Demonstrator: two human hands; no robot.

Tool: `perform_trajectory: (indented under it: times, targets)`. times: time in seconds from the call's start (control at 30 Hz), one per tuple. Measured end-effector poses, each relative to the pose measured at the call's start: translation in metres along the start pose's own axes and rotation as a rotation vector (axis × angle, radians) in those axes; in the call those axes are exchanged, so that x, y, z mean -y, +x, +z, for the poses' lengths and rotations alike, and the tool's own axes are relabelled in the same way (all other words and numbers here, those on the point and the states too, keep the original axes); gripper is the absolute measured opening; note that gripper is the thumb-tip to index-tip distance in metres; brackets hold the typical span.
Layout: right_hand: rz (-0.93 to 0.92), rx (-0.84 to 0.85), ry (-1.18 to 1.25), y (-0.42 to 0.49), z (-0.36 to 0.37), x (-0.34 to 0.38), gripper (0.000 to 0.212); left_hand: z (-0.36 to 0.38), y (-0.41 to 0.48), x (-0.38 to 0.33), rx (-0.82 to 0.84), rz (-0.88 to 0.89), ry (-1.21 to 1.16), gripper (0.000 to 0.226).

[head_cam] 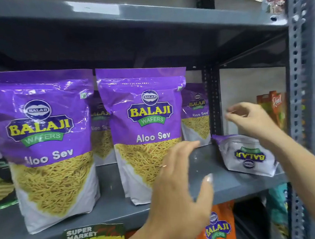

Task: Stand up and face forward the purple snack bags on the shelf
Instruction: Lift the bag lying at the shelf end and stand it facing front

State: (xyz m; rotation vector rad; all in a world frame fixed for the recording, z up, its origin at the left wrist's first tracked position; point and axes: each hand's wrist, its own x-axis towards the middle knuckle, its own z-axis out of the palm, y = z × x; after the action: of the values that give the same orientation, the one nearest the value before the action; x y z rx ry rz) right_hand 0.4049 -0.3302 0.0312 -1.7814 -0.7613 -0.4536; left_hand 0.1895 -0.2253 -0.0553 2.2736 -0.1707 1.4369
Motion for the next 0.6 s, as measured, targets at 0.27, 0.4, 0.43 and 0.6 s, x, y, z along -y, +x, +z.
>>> perform_trajectory:
  times: [0.27, 0.4, 0.43, 0.6]
  targets:
    - [0.457, 0.359, -0.406, 0.035, -0.004, -0.051, 0.052, 0.110, 0.105, 0.031, 0.275, -0.945, -0.328, 0.062]
    - [0.514, 0.396, -0.518, 0.036, -0.007, -0.062, 0.056, 0.149, 0.128, 0.050, 0.329, -1.118, -0.494, 0.040]
    - [0.530, 0.408, -0.494, 0.040, -0.006, -0.070, 0.056, 0.151, 0.129, 0.051, 0.340, -1.123, -0.475, 0.033]
    - [0.625, 0.376, -0.281, 0.041, -0.009, -0.079, 0.058, 0.153, 0.128, 0.052, 0.321, -1.114, -0.530, 0.040]
